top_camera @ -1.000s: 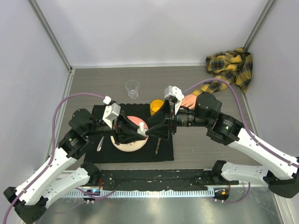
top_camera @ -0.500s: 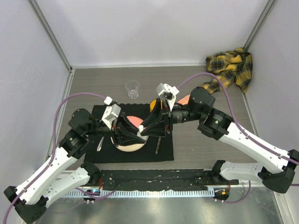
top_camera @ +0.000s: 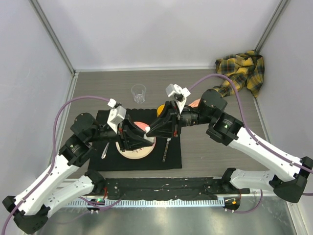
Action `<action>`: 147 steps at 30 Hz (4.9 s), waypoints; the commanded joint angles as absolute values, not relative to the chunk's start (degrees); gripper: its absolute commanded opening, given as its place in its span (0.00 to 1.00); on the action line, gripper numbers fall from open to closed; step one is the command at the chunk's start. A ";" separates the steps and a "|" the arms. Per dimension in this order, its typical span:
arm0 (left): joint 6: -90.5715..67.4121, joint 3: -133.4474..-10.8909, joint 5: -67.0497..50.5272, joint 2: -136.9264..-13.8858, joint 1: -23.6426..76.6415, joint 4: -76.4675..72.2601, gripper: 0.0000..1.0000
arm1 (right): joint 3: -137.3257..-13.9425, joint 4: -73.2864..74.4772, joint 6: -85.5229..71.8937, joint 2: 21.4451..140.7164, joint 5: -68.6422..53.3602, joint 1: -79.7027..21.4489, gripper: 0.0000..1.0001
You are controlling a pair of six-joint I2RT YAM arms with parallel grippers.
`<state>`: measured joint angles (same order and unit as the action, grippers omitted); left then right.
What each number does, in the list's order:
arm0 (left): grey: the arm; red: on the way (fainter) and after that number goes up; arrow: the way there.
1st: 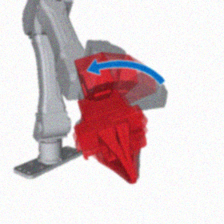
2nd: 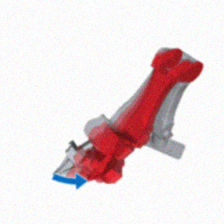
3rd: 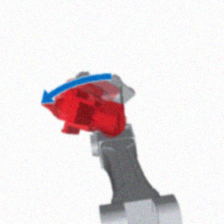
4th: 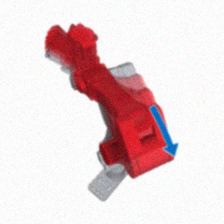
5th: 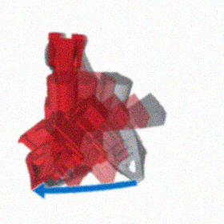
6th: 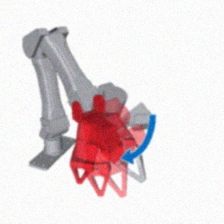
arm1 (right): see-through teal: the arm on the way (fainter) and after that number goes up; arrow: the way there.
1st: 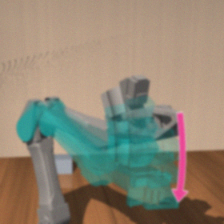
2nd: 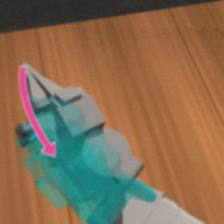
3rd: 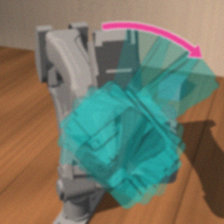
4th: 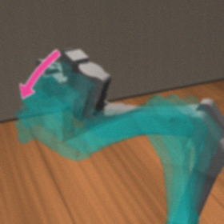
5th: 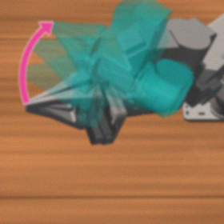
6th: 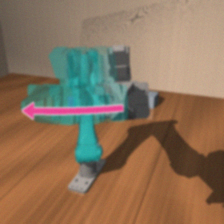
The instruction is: Paint the nails
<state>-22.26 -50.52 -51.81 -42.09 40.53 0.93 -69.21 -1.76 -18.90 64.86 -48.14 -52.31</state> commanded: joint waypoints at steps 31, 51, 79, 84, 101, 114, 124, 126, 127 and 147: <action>-13.53 -52.03 -33.74 -39.11 40.34 8.97 0.00 | -67.24 11.86 -10.53 55.38 -6.11 -69.22 0.78; -25.31 -51.42 -54.23 -41.57 40.34 -4.04 0.00 | -74.45 1.94 -20.74 63.02 -38.14 -56.34 0.44; -17.23 -59.50 -6.34 -43.76 40.34 11.25 0.00 | -66.19 -3.56 3.58 65.73 44.99 -90.83 0.01; -18.02 -58.98 -9.75 -45.00 40.34 6.33 0.00 | -70.39 -5.82 3.97 75.05 63.81 -95.98 0.01; -21.26 -54.85 -44.63 -41.57 40.25 6.88 0.00 | -71.01 8.79 -14.93 62.22 -24.24 -62.32 0.70; -25.75 -54.93 -51.33 -42.28 40.34 3.26 0.00 | -69.87 -3.16 -23.64 61.87 -37.61 -57.05 0.53; -26.37 -54.84 -51.86 -41.84 40.34 2.46 0.00 | -69.61 -4.57 -25.49 63.81 -41.13 -55.90 0.31; -26.19 -55.11 -51.51 -41.92 40.25 2.81 0.00 | -69.61 -4.40 -25.31 64.25 -41.13 -55.90 0.26; -26.02 -55.46 -51.24 -41.84 40.34 2.99 0.00 | -69.61 -4.39 -25.14 64.34 -40.87 -55.90 0.17; -20.22 -59.59 -16.08 -47.02 40.34 10.54 0.00 | -79.46 8.08 -1.57 76.65 65.11 -95.46 0.11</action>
<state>-20.10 -57.58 -28.05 -44.36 42.41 19.59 -79.29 2.83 -0.97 78.02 68.27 -93.27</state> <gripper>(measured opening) 0.280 0.185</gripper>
